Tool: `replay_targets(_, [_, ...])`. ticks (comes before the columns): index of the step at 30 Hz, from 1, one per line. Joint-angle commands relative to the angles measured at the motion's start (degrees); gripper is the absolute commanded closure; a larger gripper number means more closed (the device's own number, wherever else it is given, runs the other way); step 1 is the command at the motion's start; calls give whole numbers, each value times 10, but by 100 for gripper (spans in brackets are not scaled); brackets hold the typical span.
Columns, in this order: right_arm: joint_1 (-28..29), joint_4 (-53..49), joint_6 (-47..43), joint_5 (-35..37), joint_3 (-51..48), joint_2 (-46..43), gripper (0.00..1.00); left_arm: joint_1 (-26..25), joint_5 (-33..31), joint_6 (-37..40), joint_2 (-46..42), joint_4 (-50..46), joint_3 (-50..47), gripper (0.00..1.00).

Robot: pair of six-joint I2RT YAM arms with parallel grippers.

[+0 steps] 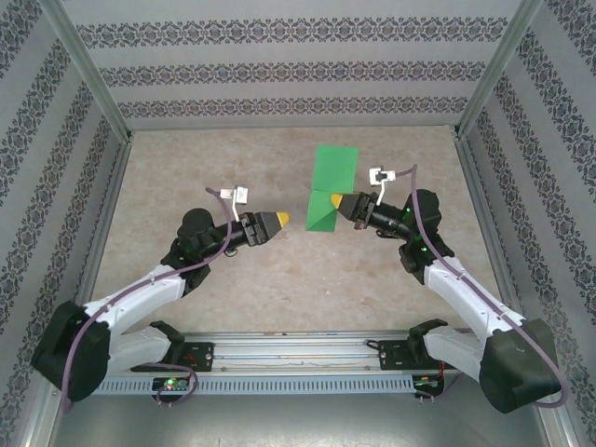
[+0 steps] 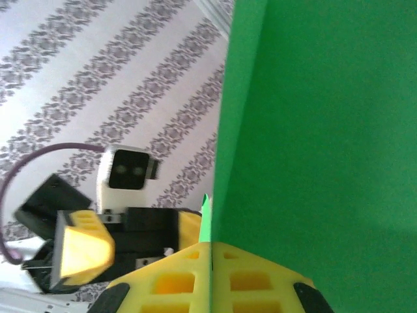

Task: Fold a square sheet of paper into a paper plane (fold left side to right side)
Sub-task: Turn over the paper at the center of the table.

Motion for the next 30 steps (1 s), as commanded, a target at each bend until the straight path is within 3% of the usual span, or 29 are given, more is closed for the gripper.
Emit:
replay_targets(1, [14, 40, 21, -30, 23, -2, 100, -11, 65, -62, 36, 135, 36, 12])
replay_targets(12, [48, 44, 30, -25, 25, 8, 100, -40, 76, -61, 113, 176, 79, 17])
replay_targets(22, [49, 43, 35, -19, 12, 5, 100, -40, 77, -59, 124, 176, 82, 56])
replay_targets(30, [36, 22, 29, -12, -3, -12, 84, -40, 77, -49, 118, 149, 83, 80])
